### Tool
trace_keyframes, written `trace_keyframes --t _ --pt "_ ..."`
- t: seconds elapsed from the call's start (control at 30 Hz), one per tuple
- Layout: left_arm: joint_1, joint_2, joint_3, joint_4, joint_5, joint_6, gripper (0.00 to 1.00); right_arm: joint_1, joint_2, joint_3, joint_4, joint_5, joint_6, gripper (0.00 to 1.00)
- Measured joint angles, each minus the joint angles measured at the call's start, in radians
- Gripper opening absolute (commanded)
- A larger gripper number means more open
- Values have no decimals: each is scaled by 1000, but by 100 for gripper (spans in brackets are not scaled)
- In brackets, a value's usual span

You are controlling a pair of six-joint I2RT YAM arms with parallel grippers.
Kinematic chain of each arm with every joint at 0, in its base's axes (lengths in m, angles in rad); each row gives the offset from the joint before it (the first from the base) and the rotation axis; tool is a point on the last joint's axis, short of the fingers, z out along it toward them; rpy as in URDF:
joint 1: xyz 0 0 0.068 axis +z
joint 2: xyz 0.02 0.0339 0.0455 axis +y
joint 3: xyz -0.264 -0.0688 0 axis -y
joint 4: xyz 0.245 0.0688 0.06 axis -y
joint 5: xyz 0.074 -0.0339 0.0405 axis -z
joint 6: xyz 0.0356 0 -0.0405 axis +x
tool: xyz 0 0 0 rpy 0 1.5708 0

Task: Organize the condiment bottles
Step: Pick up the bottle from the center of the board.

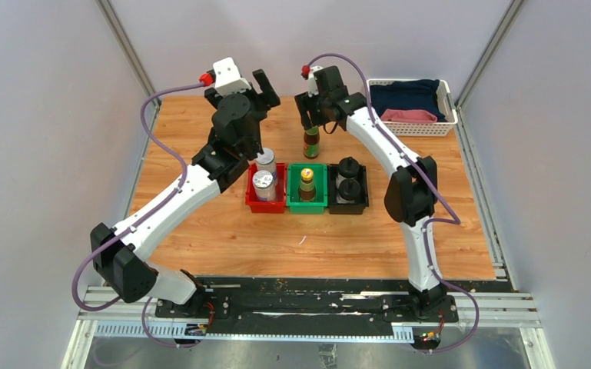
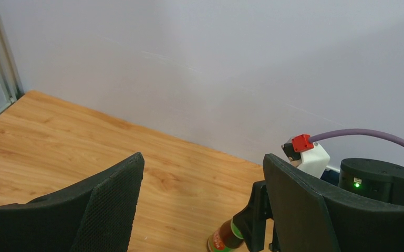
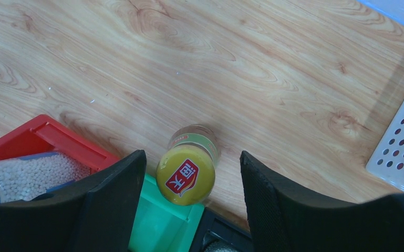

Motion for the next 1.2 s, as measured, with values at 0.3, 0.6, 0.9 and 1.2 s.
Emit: trace_keyframes --t 0.3,0.6,0.9,1.2 --pt "0 0 -10 0 2 -4 86 0 17 5 -1 -1 1 49" --pt "0 0 -11 0 4 -12 86 2 23 7 0 0 -3 3" --pt "0 0 -12 0 5 -18 86 2 23 7 0 0 -4 0" --pt "0 0 -13 0 5 -18 86 2 23 7 0 -1 -5 0"
